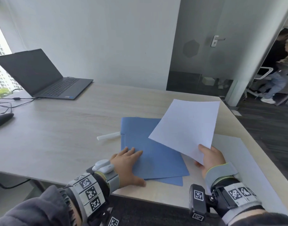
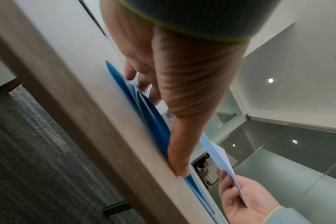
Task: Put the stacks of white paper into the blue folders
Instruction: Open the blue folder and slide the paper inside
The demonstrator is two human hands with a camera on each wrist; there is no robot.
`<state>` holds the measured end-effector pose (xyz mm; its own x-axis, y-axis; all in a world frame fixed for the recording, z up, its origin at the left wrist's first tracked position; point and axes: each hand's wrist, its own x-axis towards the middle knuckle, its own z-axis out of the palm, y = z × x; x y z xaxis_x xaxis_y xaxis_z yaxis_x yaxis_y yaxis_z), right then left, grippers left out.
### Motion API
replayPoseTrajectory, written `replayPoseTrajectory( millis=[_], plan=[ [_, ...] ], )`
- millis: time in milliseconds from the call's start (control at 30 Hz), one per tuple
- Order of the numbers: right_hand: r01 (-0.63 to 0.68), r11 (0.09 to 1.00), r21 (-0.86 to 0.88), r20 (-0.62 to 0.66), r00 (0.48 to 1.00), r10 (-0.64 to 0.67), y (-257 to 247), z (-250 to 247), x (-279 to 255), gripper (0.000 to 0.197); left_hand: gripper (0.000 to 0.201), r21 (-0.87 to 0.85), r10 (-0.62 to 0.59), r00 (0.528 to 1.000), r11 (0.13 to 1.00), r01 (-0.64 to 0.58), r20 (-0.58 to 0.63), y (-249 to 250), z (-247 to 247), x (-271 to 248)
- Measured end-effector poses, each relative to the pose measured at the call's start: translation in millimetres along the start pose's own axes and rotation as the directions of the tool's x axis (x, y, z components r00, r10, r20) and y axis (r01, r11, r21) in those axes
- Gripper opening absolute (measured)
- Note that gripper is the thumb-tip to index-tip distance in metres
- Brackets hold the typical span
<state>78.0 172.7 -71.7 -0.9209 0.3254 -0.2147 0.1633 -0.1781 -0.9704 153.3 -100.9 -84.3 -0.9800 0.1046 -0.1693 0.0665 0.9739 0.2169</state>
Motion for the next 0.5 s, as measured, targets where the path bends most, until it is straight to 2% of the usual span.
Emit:
replayPoseTrajectory(
  millis=[100,233,400,500],
  plan=[
    [-0.049,0.994,0.100,-0.051,0.997,0.054,0,-7,6,0.015,0.100,-0.055,-0.004,0.999,0.998,0.001,-0.046,-6,-10,1],
    [-0.076,0.969,0.235,-0.098,0.990,0.102,4,-15,15,0.015,0.077,-0.110,-0.038,0.984,0.994,0.019,-0.173,-18,-19,-4],
    [-0.103,0.926,0.364,-0.130,0.978,0.160,0,-18,18,0.010,0.078,-0.324,-0.170,0.965,0.941,0.098,-0.200,-38,-16,-1],
    [-0.087,0.921,0.379,-0.152,0.976,0.155,5,-15,19,0.006,0.061,-0.412,-0.228,0.939,0.905,0.107,-0.257,-40,-7,3]
  ],
)
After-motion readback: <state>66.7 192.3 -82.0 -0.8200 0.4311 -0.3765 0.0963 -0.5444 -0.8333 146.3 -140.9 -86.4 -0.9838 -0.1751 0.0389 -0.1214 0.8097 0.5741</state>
